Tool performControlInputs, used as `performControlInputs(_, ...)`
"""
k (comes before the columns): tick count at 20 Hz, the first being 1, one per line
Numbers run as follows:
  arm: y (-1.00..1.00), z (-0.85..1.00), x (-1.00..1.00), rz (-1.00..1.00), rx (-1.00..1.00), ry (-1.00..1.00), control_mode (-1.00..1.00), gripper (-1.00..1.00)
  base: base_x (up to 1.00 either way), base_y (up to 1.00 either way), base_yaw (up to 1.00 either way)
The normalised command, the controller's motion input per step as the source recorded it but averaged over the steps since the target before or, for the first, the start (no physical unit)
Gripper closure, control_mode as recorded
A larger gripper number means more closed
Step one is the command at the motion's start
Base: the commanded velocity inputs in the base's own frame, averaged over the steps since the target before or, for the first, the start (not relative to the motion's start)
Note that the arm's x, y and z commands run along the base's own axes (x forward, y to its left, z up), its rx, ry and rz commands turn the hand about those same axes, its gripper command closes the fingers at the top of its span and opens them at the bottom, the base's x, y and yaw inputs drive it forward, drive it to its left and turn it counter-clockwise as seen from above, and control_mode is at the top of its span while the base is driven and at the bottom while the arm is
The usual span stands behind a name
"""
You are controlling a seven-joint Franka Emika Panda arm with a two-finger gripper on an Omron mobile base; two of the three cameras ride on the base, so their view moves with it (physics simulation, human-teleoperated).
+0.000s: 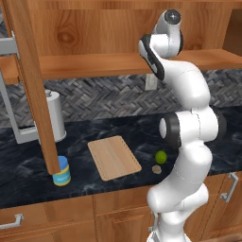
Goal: Open the cabinet. Place the bowl and condiment on the counter. Then place the lime and garlic on the cutting board.
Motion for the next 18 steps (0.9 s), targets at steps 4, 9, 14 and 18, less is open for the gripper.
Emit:
performControlInputs(4,-0.01,-0.26,0.31,-0.01,0.0,0.17,-1.0,-1.0,0.0,0.0,0.0)
performControlInputs(9,-0.07,-0.29,0.28,0.0,0.0,0.25,-1.0,-1.0,0.0,0.0,0.0)
performControlInputs(14,-0.07,-0.26,0.05,0.0,0.0,0.21,-1.0,-1.0,0.0,0.0,0.0)
performControlInputs(18,-0.05,-0.14,0.0,-0.01,0.0,0.15,-1.0,1.0,0.0,0.0,0.0)
